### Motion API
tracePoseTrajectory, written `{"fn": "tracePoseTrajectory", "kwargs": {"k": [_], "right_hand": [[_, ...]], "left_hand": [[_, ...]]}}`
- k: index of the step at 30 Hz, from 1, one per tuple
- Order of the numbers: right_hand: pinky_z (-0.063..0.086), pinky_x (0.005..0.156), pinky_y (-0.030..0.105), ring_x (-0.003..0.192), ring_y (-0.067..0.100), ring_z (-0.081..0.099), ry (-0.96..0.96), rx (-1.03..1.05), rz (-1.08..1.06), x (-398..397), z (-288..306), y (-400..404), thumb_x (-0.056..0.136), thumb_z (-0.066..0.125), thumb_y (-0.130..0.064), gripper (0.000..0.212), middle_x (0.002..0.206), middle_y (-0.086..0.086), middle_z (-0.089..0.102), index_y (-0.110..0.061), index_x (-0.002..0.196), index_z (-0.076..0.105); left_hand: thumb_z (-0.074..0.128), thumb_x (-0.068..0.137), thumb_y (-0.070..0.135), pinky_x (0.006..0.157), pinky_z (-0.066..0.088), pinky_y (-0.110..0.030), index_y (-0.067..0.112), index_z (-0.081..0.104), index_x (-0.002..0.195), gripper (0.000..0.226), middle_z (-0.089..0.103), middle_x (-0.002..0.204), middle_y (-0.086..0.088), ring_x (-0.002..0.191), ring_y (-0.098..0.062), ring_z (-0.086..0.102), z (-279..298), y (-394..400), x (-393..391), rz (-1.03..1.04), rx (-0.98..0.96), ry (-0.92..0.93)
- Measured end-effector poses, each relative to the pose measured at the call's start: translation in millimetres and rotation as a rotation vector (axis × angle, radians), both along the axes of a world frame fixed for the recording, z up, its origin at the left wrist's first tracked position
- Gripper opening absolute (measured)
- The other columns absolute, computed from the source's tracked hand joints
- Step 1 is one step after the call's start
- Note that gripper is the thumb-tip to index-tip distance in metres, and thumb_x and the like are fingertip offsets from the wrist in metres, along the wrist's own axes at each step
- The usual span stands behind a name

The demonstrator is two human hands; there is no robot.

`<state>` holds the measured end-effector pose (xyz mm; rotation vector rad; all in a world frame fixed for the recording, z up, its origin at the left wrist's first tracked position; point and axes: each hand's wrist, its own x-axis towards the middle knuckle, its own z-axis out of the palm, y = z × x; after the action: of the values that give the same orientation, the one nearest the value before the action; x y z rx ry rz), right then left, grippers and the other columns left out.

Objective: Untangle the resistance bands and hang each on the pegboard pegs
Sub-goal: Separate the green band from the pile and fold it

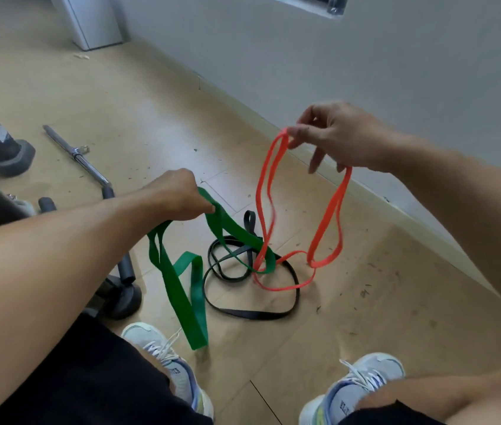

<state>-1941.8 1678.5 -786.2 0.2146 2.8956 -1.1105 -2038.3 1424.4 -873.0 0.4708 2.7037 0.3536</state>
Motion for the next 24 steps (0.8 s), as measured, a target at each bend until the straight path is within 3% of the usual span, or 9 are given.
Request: {"fn": "tracePoseTrajectory", "kwargs": {"k": [3, 5, 10, 15, 21, 24], "right_hand": [[0.041, 0.041, 0.021, 0.056, 0.011, 0.068, -0.084, 0.035, 0.033, 1, -11, 2, 0.098, 0.063, -0.043, 0.024, 0.093, -0.008, 0.08, -0.021, 0.105, 0.066], [0.044, 0.046, 0.022, 0.053, 0.009, 0.063, -0.102, 0.059, 0.097, 0, -16, 1, 0.094, 0.07, -0.041, 0.022, 0.087, -0.005, 0.079, -0.021, 0.102, 0.07], [0.047, 0.051, 0.02, 0.059, 0.008, 0.061, -0.182, 0.211, 0.294, -2, -24, -16, 0.087, 0.078, -0.041, 0.019, 0.078, -0.006, 0.071, -0.028, 0.1, 0.077], [0.052, 0.058, 0.026, 0.064, 0.011, 0.069, -0.342, 0.341, 0.297, -7, -47, -22, 0.088, 0.075, -0.046, 0.016, 0.079, -0.008, 0.074, -0.03, 0.094, 0.076], [0.052, 0.061, 0.025, 0.068, 0.009, 0.07, -0.396, 0.252, 0.178, -7, -98, -15, 0.093, 0.071, -0.047, 0.023, 0.082, -0.005, 0.075, -0.024, 0.096, 0.074], [0.049, 0.064, 0.024, 0.071, 0.013, 0.066, -0.635, 0.38, 0.281, -5, -112, -4, 0.096, 0.07, -0.037, 0.023, 0.081, -0.004, 0.072, -0.016, 0.104, 0.075]], "left_hand": [[0.075, 0.084, 0.05, 0.071, 0.052, -0.039, 0.009, 0.061, 0.1, 0.046, 0.063, 0.094, -0.01, 0.081, -0.025, 0.06, 8, 8, 6, -0.017, 0.08, 0.051], [0.075, 0.083, 0.052, 0.069, 0.05, -0.037, 0.015, 0.058, 0.104, 0.046, 0.059, 0.094, -0.004, 0.083, -0.022, 0.058, 13, 13, 11, -0.056, 0.129, 0.088], [0.078, 0.081, 0.052, 0.057, 0.04, -0.028, 0.021, 0.058, 0.098, 0.042, 0.059, 0.089, 0.0, 0.074, -0.013, 0.054, 21, 25, 21, -0.065, 0.308, 0.069], [0.081, 0.079, 0.05, 0.059, 0.042, -0.028, 0.022, 0.059, 0.097, 0.04, 0.062, 0.087, 0.001, 0.074, -0.014, 0.058, 23, 28, 28, -0.121, 0.356, 0.061], [0.082, 0.079, 0.043, 0.056, 0.037, -0.024, 0.021, 0.061, 0.091, 0.032, 0.063, 0.08, 0.001, 0.067, -0.013, 0.055, 30, 26, 32, -0.17, 0.431, 0.071], [0.08, 0.079, 0.042, 0.055, 0.038, -0.026, 0.023, 0.061, 0.088, 0.029, 0.062, 0.08, 0.001, 0.066, -0.013, 0.056, 34, 28, 33, -0.149, 0.419, 0.111]]}}
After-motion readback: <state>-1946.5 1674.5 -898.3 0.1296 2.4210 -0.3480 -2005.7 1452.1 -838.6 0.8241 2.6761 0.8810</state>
